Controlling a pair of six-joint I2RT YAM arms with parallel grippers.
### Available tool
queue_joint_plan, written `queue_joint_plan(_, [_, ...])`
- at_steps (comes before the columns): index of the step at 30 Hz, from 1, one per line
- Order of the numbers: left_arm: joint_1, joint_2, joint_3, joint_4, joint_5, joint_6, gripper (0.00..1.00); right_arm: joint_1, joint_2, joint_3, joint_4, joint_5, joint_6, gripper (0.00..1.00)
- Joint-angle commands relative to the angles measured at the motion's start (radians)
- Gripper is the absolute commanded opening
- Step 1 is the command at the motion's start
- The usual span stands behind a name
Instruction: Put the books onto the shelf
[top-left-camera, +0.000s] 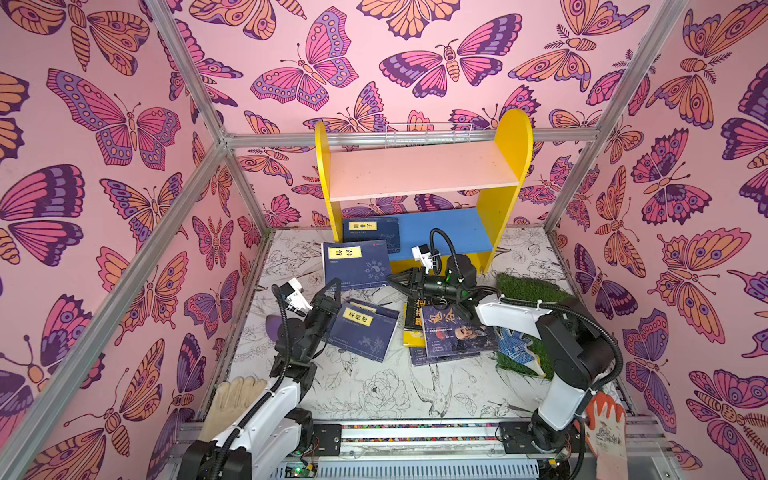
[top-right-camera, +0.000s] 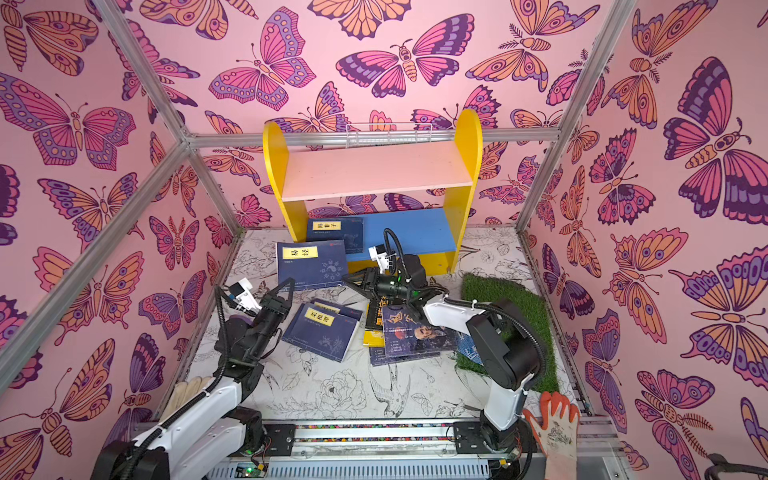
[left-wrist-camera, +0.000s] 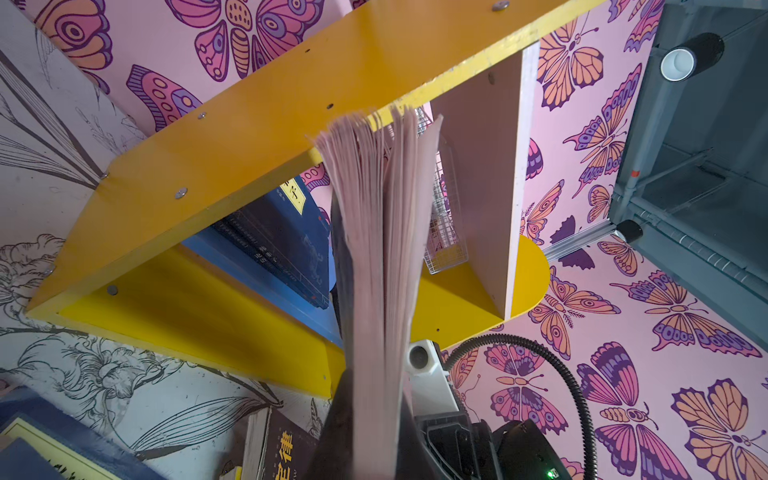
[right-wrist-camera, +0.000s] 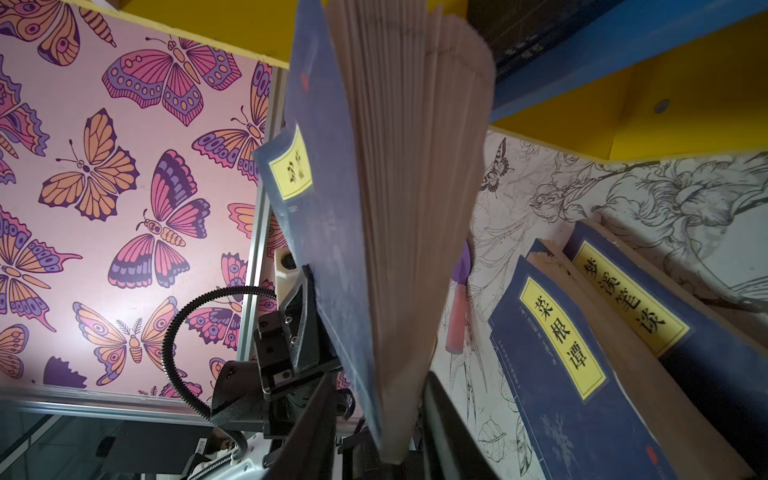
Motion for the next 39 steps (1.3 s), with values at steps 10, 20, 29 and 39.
queue_joint_plan(10, [-0.010, 0.019, -0.009, 0.089, 0.043, 0.013, 0.00, 0.008, 0.008, 0.079, 0.108, 0.062, 0.084, 0.08])
queue_joint_plan(20, [-0.009, -0.123, -0.039, -0.244, 0.001, -0.001, 0.54, -0.049, -0.027, 0.069, 0.123, 0.079, 0.072, 0.00])
queue_joint_plan(29, [-0.001, -0.354, 0.020, -1.012, -0.235, -0.008, 0.58, -0.159, -0.087, 0.066, 0.019, 0.083, 0.010, 0.00])
queue_joint_plan(39, [-0.001, -0.386, -0.020, -1.118, -0.220, -0.036, 0.58, -0.174, 0.058, 0.271, -0.132, 0.190, -0.138, 0.00])
